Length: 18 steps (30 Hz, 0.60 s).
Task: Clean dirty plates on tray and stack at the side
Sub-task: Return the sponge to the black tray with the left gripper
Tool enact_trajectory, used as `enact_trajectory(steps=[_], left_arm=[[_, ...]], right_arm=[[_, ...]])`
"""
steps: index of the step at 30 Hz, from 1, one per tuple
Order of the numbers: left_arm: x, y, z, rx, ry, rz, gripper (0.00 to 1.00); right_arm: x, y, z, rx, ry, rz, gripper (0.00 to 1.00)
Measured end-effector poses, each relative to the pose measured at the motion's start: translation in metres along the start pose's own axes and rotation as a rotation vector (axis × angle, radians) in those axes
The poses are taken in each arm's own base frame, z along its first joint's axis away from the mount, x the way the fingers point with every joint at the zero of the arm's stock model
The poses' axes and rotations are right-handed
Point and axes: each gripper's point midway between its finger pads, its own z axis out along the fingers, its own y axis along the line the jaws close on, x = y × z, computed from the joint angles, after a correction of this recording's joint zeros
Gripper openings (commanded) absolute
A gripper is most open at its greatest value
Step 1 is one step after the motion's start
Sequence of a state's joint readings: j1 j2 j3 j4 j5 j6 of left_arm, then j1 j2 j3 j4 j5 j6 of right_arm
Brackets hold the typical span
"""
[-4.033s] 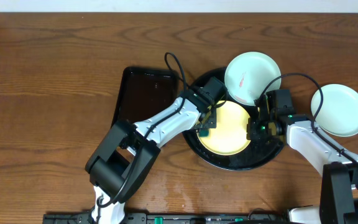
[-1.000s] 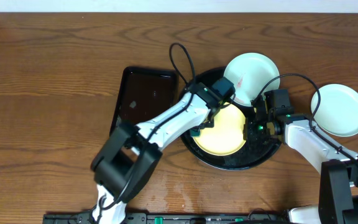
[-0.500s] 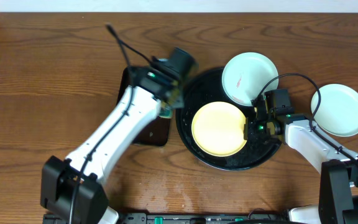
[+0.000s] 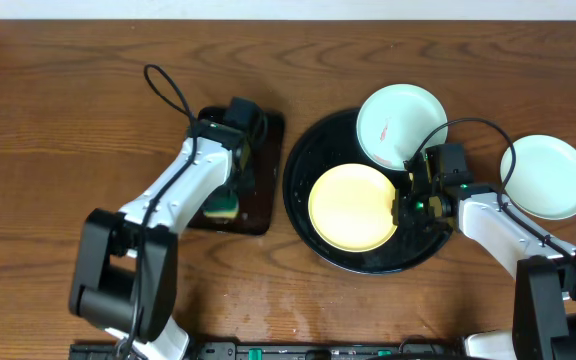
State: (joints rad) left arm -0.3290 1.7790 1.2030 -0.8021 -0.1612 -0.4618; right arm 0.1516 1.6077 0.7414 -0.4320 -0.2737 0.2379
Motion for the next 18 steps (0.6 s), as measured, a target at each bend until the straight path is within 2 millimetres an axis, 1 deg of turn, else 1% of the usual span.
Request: enact_trajectory(steps=[1, 3, 7, 9, 10, 12, 15, 18], left_arm=[[-0.001, -0.001, -0.007, 0.015, -0.009, -0.003, 0.63], [-0.002, -0.002, -0.023, 0.053, -0.026, -0.004, 0.67], [-0.006, -0.003, -0.073, 0.17, -0.109, -0.017, 0.73], [-0.007, -0.002, -0.101, 0.231, -0.166, -0.026, 0.75], [-0.006, -0.001, -0.11, 0.249, -0.181, -0.03, 0.81], [-0.004, 0.003, -0.129, 0.284, -0.22, -0.033, 0.82], [-0.003, 0.006, -0.149, 0.322, -0.268, -0.042, 0.82], [-0.002, 0.007, -0.156, 0.34, -0.285, -0.044, 0.82]], right_arm=[[0.0, 0.0, 0.0, 0.0, -0.001, 0.0, 0.01], [0.0, 0.0, -0.002, 0.004, -0.001, -0.003, 0.01], [0.004, -0.006, -0.012, 0.05, 0.0, 0.0, 0.01], [0.0, -0.006, -0.026, 0.063, -0.039, -0.009, 0.01], [-0.003, -0.005, -0.035, 0.07, -0.072, -0.016, 0.01], [-0.012, -0.002, -0.059, 0.086, -0.154, -0.035, 0.01], [-0.024, 0.0, -0.094, 0.124, -0.288, -0.061, 0.01], [-0.031, 0.006, -0.124, 0.167, -0.408, -0.1, 0.01]])
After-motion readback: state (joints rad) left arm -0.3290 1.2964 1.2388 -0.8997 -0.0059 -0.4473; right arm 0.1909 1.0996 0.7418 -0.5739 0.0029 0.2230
